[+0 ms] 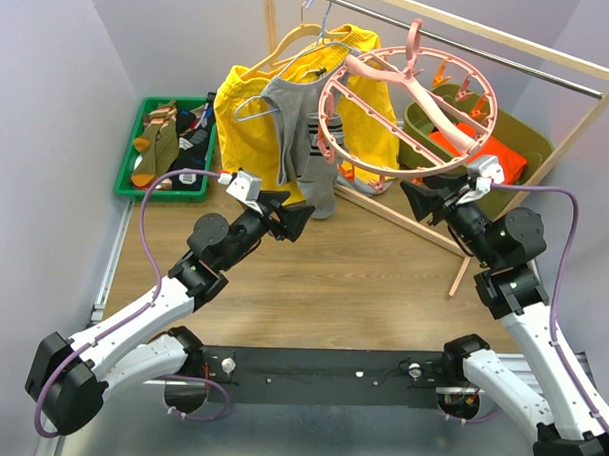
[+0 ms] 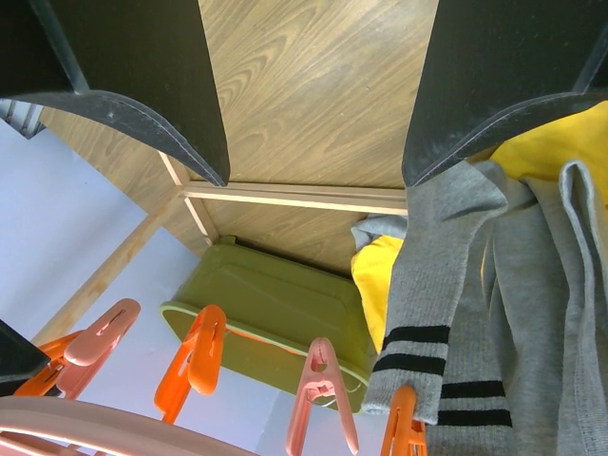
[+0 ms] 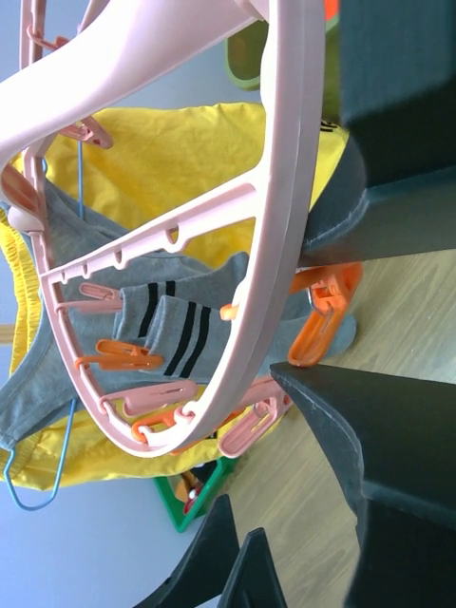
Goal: Clip the socks to the hanger
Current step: Open the clamp at the hanger.
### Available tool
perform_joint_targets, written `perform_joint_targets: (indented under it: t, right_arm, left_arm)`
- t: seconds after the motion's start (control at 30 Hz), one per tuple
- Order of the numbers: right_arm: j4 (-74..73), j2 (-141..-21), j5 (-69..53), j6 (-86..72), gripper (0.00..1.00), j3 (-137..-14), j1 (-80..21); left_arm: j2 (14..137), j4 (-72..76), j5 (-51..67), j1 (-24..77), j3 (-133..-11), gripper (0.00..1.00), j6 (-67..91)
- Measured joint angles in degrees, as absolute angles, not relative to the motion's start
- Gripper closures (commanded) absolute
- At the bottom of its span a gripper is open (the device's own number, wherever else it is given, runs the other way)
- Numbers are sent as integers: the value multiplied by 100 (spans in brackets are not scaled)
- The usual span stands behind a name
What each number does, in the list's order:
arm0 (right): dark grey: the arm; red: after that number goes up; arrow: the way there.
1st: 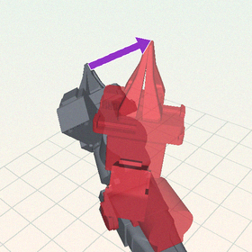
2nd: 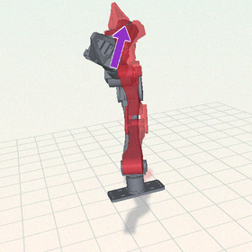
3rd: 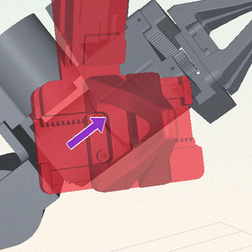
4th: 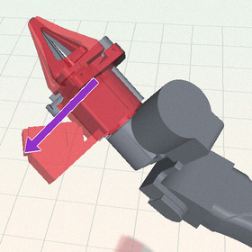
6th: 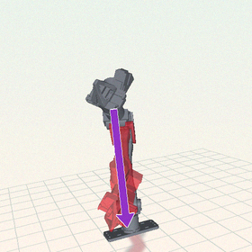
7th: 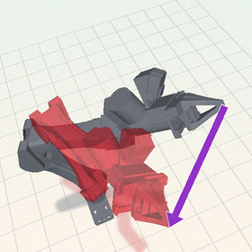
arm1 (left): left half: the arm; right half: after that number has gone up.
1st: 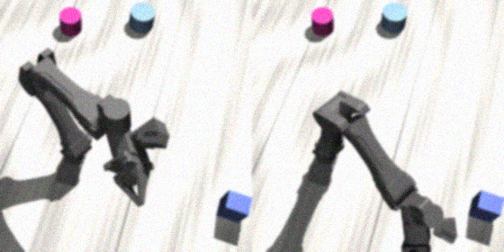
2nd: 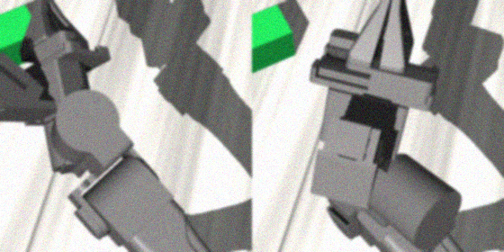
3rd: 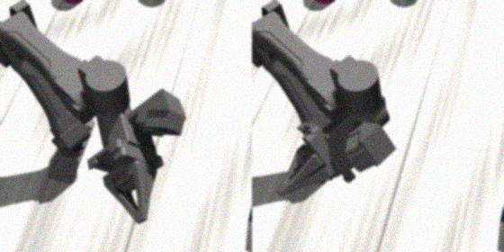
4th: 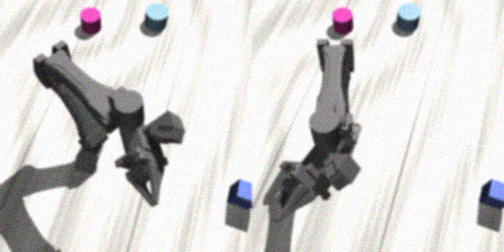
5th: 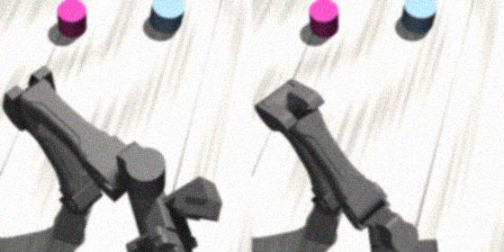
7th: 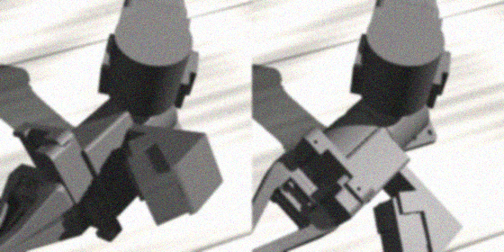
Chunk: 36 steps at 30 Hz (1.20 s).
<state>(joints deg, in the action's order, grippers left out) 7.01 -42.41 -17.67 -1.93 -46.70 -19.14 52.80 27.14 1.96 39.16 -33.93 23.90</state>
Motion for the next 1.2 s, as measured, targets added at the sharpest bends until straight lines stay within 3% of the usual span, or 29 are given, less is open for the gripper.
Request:
perform_joint_targets:
  t: [0.3, 0.67, 0.9, 1.2]
  right_arm:
    - [760, -4248, -1765, -242, 65, -4668, -1914]
    - [733, -4278, -1697, -746, 87, -4672, -1918]
    - [633, -4324, -1542, -1396, 91, -4674, -1918]
    - [412, -4322, -1173, -2436, 91, -4685, -1918]
  left_arm:
    - [5275, 2703, 196, 3916, -3393, 18, 2390]
    - [5238, 2672, 196, 3918, -3393, 18, 2392]
    - [5247, 2657, 200, 4071, -3393, 17, 2405]
    - [6066, 3111, 56, 5365, -3887, 16, 1964]
